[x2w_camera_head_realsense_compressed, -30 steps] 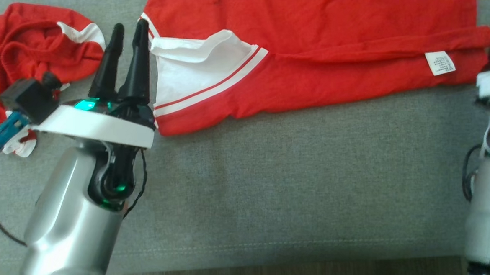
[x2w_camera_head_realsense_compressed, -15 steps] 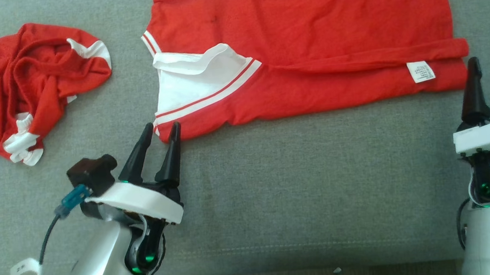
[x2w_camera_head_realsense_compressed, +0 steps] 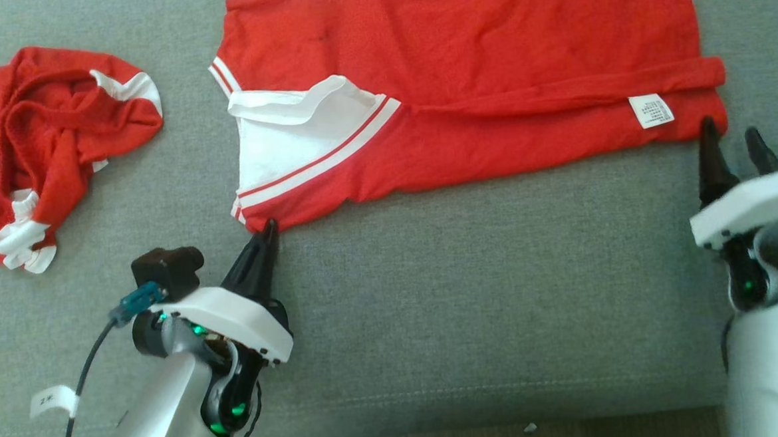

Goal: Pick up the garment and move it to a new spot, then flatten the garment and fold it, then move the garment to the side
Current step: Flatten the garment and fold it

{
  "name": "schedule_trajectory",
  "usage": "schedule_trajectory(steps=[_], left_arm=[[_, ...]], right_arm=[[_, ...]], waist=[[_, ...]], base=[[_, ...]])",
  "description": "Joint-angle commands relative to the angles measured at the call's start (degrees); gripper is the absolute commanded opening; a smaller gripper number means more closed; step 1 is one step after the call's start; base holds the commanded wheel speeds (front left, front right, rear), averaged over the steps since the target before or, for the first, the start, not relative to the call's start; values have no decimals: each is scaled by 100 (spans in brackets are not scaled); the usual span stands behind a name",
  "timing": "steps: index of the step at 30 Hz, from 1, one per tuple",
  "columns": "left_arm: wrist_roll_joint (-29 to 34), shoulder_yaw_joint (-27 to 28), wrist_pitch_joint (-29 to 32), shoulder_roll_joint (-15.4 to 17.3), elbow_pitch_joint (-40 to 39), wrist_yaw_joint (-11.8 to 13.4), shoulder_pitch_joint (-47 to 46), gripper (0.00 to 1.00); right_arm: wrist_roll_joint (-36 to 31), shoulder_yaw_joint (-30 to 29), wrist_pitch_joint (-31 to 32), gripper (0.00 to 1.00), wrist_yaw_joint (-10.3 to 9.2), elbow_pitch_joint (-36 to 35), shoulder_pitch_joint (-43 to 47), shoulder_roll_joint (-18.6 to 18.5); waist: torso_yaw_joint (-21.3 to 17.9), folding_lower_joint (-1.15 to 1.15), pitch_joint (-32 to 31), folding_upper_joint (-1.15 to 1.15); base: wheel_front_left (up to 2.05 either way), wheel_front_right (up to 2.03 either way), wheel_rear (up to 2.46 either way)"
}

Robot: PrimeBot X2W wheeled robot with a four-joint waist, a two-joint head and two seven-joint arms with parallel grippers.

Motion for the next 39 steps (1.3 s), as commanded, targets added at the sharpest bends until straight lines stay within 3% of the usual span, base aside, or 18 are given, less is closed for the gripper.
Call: schedule_trajectory(steps=[1, 5, 6, 7, 8, 23, 28, 39], left_arm=[[67, 148, -48, 161, -109, 6, -204, 0], [65, 140, -109, 146, -87, -25, -273, 0], [64, 139, -125, 139, -72, -29, -284, 0], [62, 129, -138, 126, -52, -39, -295, 0], [62, 118, -145, 119, -29, -50, -302, 0], [-9, 111, -134, 369, -307, -74, 80, 0], [-33, 19, 135, 581, -785, -45, 437, 0], [-45, -95, 916, 1165, -2464, 547, 1614, 0]], right_arm=[[-242, 91, 107, 100, 37, -55, -355, -41], [-654, -39, 393, 100, 37, 398, -653, -84], [-711, -65, 430, 76, 37, 506, -700, -90], [-754, -86, 443, 33, 37, 596, -729, -106], [-793, -118, 446, 0, 37, 670, -741, -120], [-510, -93, 592, 0, 37, 498, -161, -405], [-282, -47, 920, 0, 37, 43, 333, -547], [325, -30, 1922, 0, 37, -1924, 1956, -662]], waist=[[25, 0, 9, 0], [130, 0, -5, 0], [154, 0, -20, 0], [189, 0, -42, 0], [213, 0, -63, 0], [119, 0, -427, 0], [119, 0, -472, 0], [120, 0, -497, 0]], base=[[0, 0, 0], [0, 0, 0], [0, 0, 0], [0, 0, 0], [0, 0, 0], [0, 0, 0], [0, 0, 0], [0, 0, 0]])
